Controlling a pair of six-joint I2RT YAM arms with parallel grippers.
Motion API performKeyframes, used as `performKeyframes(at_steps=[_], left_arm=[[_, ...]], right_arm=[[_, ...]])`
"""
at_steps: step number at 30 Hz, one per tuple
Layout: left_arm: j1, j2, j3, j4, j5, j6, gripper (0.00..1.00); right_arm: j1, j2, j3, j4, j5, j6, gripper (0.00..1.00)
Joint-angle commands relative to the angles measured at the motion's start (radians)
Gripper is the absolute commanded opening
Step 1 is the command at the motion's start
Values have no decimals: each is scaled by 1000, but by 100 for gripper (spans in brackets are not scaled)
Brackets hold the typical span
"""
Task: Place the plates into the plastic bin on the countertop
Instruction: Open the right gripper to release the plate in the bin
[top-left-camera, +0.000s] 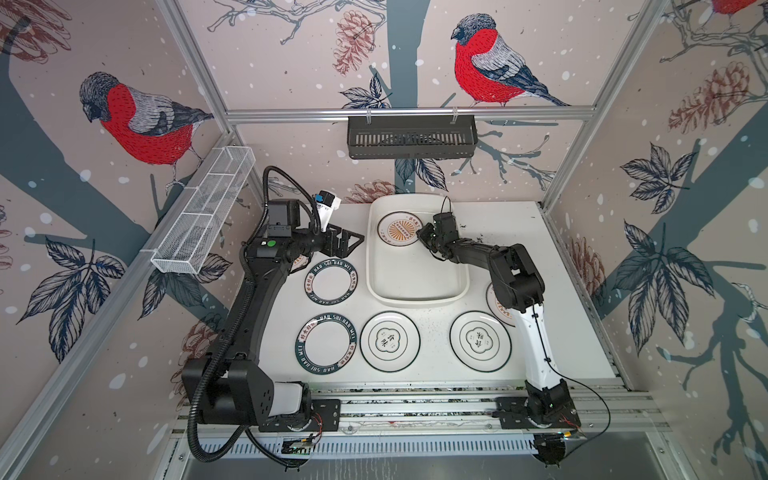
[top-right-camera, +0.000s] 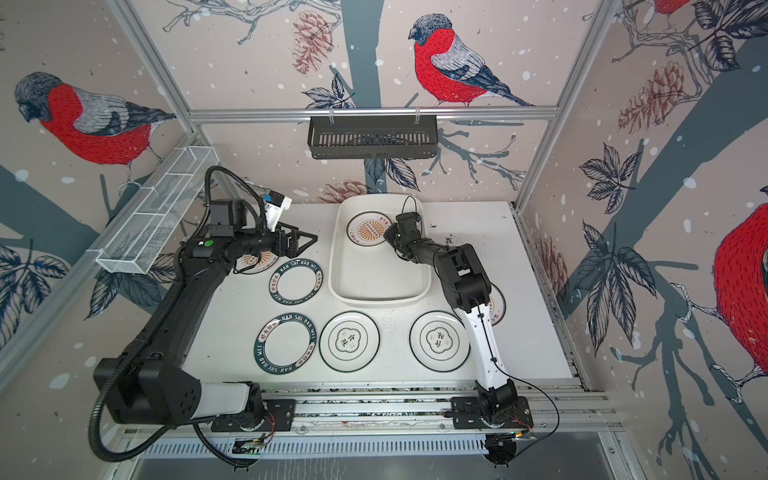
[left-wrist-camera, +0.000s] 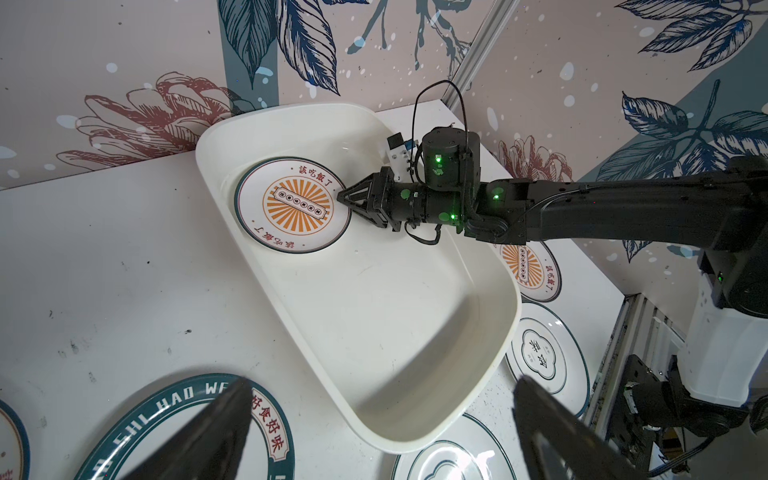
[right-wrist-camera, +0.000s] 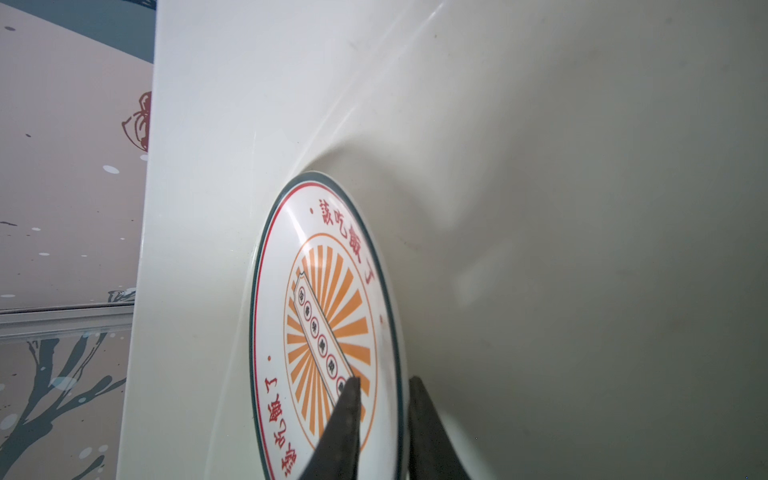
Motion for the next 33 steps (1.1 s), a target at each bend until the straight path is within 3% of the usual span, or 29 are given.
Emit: performKeyframes(at_steps=[1, 8, 24, 28, 33], left_arm=[[0, -5, -4, 19, 23, 1, 97], [-1, -6, -8, 24, 34, -4, 97], [0, -16, 11, 4, -2, 11, 97], [-1, -18, 14, -4, -3, 21, 97], [0, -8, 21, -17, -11, 43, 97]], right_arm=[[-2, -3, 3, 27, -7, 4, 27], [5, -44, 31, -80, 35, -48, 44], [34, -147, 157, -299, 79, -177, 53], [37, -229, 90, -282, 89, -208, 53], [47, -461, -143, -198, 124, -246, 53]])
